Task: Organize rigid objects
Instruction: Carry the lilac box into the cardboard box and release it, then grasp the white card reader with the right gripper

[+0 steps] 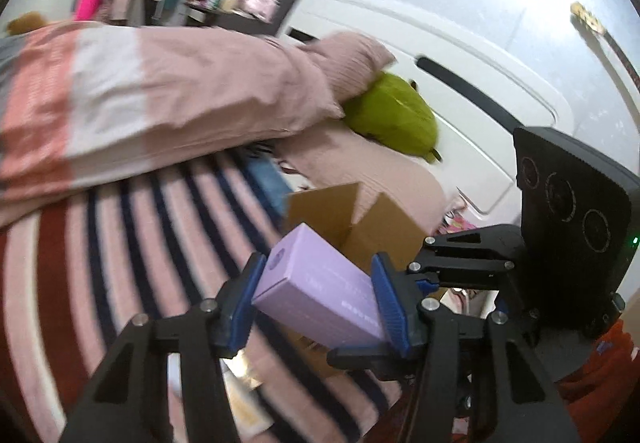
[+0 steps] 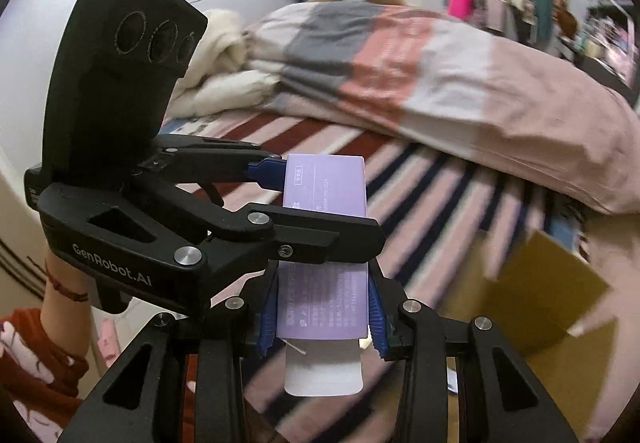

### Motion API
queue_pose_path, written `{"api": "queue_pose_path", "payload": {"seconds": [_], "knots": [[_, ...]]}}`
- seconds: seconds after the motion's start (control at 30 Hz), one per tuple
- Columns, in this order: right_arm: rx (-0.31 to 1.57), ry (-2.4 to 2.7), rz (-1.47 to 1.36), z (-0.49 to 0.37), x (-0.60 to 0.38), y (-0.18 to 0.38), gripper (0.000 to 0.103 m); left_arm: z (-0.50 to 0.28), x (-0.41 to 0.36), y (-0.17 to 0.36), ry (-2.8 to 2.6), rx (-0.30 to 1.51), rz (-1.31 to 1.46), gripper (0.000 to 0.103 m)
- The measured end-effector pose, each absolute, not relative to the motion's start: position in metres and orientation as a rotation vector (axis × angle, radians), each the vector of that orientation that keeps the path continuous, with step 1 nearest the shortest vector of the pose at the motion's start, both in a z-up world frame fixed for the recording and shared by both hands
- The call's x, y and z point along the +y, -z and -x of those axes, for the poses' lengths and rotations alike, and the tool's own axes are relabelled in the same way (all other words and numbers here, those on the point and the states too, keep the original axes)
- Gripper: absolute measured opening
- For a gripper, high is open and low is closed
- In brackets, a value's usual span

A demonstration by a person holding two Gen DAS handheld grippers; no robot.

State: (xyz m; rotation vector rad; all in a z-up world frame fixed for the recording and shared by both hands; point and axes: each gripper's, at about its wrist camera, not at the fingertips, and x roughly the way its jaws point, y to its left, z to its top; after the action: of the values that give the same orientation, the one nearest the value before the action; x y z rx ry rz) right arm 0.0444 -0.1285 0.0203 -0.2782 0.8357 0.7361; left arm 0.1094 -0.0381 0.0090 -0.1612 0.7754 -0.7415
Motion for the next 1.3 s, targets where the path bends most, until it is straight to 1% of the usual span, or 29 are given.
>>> {"api": "queue_pose_path", "payload": {"seconds": [0.17,0.33,0.37,0.43,0.53,0.6,0.77,0.9,1.0,1.13,1.3], "knots": [[0.948,-0.615,0.25,-0.075,-0.197,-0.015,0.032,-0.155,-0.12,0.011,0.798,0.933,0.089,0.051],[1.061,-0.552,0.228,-0.102,-0.233,0.01,0.032,-0.173,-0.155,0.037,0.781,1.059,0.044,0.052],[1.073,-0.543,0.235,-0.103,-0.235,0.015,0.032,-0.174,-0.158,0.039,0.77,1.073,0.033,0.054],[1.101,-0.517,0.259,-0.107,-0.235,0.025,0.033,-0.176,-0.164,0.043,0.734,1.1,-0.006,0.071],[1.128,-0.457,0.304,-0.113,-0.238,0.035,0.037,-0.17,-0.162,0.04,0.731,1.081,-0.03,0.074],[1.128,-0.466,0.292,-0.113,-0.24,0.036,0.037,-0.165,-0.154,0.033,0.724,1.059,-0.02,0.078],[1.064,-0.49,0.272,-0.101,-0.229,0.021,0.037,-0.143,-0.111,0.003,0.671,0.964,0.006,0.078],[0.964,-0.594,0.264,-0.072,-0.193,-0.003,0.037,-0.121,-0.062,-0.018,0.595,0.877,0.009,0.081],[0.913,-0.702,0.264,-0.048,-0.156,-0.011,0.037,-0.103,-0.018,-0.02,0.504,0.83,0.011,0.083],[0.922,-0.839,0.257,-0.026,-0.103,0.007,0.037,-0.083,0.043,0.003,0.395,0.809,0.053,0.083],[1.018,-0.885,0.273,-0.032,-0.056,0.071,0.037,-0.067,0.101,0.057,0.296,0.851,0.11,0.083]]}}
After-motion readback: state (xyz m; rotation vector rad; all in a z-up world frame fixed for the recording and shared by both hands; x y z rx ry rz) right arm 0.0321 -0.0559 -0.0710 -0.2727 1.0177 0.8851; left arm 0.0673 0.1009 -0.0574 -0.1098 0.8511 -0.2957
